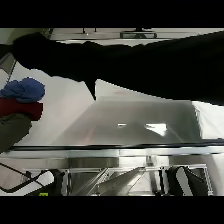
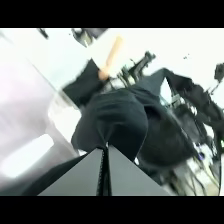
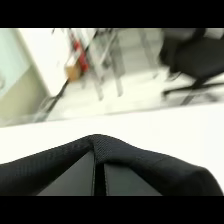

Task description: Fold the shirts.

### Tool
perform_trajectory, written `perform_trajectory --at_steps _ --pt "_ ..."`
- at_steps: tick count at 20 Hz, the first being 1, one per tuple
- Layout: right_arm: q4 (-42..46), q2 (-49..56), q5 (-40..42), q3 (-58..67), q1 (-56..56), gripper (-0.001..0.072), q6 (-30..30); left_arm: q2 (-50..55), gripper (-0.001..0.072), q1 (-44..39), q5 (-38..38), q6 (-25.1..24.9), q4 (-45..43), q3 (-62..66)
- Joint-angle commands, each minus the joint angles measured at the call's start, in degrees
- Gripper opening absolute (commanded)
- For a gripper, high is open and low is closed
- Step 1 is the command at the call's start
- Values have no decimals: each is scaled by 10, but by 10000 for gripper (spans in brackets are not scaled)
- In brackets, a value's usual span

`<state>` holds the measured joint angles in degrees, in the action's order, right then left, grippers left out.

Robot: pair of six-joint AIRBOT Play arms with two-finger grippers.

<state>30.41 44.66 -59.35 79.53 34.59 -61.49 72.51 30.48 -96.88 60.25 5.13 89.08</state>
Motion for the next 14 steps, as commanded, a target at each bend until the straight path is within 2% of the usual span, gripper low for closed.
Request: perform_trajectory --at_steps 1,4,6,9,14 --pt "12 7 -53 1 13 20 -50 -35 22 26 45 33 4 -45" --pt "-45 77 -171 1 -10 20 -60 -45 22 11 50 43 7 -147" --pt "-89 97 -211 1 -16 20 -54 -45 22 3 29 40 49 -203" --pt "-122 95 -218 1 -16 20 -45 -60 21 3 -19 10 187 -255" --pt "-168 52 -213 1 -15 20 -15 -157 22 21 -9 -34 236 -253"
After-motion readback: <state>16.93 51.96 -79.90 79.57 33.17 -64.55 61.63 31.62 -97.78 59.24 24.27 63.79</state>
